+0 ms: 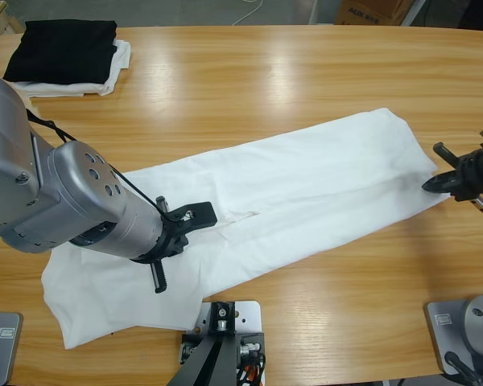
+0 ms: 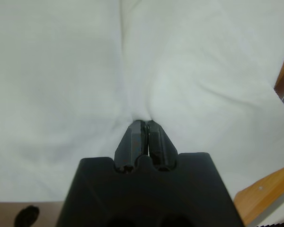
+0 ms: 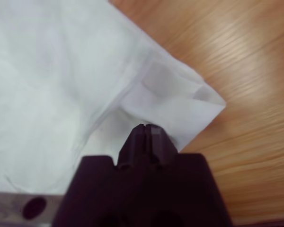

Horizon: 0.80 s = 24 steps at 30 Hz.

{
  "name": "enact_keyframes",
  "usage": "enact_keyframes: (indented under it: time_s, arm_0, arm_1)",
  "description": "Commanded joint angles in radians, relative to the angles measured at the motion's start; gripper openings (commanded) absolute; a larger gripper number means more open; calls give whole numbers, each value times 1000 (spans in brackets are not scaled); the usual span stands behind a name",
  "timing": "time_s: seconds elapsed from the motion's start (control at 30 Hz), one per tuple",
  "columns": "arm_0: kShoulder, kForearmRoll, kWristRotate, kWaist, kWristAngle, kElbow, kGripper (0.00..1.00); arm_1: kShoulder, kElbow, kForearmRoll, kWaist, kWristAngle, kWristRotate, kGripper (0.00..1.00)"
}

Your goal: Fold clothes

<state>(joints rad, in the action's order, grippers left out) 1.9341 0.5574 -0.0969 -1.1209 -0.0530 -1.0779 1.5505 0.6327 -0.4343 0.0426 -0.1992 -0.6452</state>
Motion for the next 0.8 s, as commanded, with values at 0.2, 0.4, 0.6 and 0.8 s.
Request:
enact_keyframes:
  time_s: [0.2, 0.4, 0.6, 0.8]
  arm_0:
    - [66, -4, 6, -11, 13, 61, 0]
    - [75, -11, 6, -11, 13, 61, 0]
    - [70, -7, 6, -11, 13, 63, 0]
    - [62, -4, 6, -11, 13, 69, 0]
  arm_1:
    - [-45, 12, -146, 118, 243, -98, 0]
    - [-275, 104, -128, -180, 144, 14, 0]
    - [-41, 34, 48, -223, -7, 2, 0]
    - [74, -12, 66, -145, -15, -19, 0]
